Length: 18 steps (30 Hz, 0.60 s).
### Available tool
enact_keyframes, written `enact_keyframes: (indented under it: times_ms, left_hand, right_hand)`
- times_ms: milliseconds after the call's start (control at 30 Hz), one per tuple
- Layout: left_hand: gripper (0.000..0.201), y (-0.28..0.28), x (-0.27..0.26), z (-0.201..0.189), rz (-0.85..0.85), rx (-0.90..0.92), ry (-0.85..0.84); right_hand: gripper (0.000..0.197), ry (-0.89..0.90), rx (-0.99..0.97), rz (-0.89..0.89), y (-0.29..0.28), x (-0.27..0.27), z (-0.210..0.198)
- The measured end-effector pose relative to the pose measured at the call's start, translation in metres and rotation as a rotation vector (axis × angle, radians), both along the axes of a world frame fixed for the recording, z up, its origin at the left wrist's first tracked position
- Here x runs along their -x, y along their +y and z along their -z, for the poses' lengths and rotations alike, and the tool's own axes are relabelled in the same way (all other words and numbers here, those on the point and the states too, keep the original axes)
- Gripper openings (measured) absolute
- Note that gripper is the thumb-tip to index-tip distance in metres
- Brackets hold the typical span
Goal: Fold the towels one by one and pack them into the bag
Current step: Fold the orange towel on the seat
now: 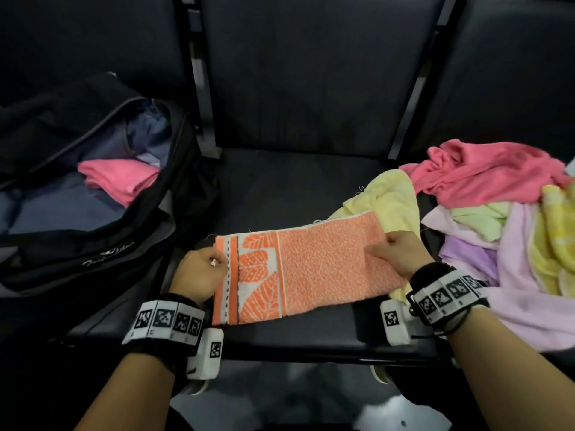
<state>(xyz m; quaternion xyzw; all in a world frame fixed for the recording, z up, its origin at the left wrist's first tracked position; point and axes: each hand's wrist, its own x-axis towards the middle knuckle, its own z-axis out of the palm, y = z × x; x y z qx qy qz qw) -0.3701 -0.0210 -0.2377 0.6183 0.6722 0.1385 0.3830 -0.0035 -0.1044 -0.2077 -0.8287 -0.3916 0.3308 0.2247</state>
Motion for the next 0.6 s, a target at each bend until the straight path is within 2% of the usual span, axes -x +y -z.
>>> enact_keyframes:
  times_ms: [167, 267, 433, 500, 600]
  left_hand:
    - [0.017, -0.003, -0.005, -0.001, -0.024, -0.003, 0.058]
    - [0.016, -0.007, -0.014, -0.001, 0.036, -0.014, 0.037]
    - [0.022, -0.016, -0.026, -0.004, 0.090, -0.016, 0.048]
    - [0.015, -0.017, -0.030, -0.008, 0.080, -0.039, -0.010]
    - [0.015, -0.020, -0.038, -0.016, 0.087, -0.016, -0.158]
  right_hand:
    - [0.014, 0.055, -0.235, -0.020, -0.010, 0.003, -0.037]
    - [0.014, 0.064, -0.323, 0.057, -0.027, -0.012, -0.052]
    - [0.011, 0.146, -0.197, 0.177, -0.053, -0.023, -0.046]
    - [0.019, 0.207, -0.201, 0.194, -0.056, -0.019, -0.043]
    - [0.025, 0.322, -0.258, 0.205, -0.052, -0.001, -0.056]
